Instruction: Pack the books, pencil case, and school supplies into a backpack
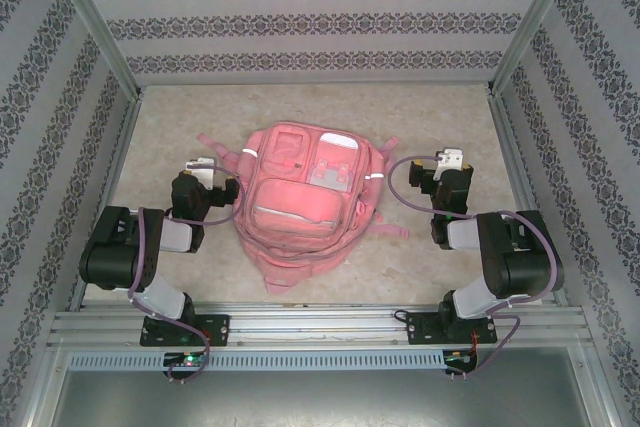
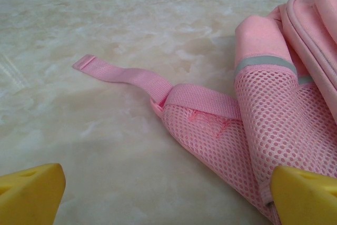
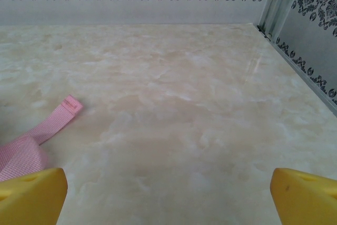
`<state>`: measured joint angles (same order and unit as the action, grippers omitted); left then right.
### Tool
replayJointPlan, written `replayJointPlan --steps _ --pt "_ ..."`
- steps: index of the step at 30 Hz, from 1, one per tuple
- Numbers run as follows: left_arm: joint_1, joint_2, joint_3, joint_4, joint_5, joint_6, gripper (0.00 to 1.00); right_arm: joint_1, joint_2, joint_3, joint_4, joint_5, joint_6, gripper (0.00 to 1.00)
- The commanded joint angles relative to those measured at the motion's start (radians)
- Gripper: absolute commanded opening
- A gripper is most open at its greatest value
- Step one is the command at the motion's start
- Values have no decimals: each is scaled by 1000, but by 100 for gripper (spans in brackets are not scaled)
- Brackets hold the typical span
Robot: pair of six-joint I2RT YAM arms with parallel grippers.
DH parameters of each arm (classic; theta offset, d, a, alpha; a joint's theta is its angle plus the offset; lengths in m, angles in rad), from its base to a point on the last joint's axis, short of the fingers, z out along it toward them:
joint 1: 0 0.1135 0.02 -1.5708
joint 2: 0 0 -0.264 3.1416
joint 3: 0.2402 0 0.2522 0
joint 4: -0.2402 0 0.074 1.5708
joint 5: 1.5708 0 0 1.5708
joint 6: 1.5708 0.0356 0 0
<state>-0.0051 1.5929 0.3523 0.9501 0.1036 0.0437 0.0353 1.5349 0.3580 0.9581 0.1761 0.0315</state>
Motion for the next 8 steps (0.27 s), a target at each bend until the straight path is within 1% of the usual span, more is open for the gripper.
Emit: replayJointPlan --steps 1,8 --pt "8 -1 19 25 -1 -14 99 3 -9 6 8 6 22 98" --pt "8 -1 19 26 0 -13 99 12 -12 2 9 13 12 98"
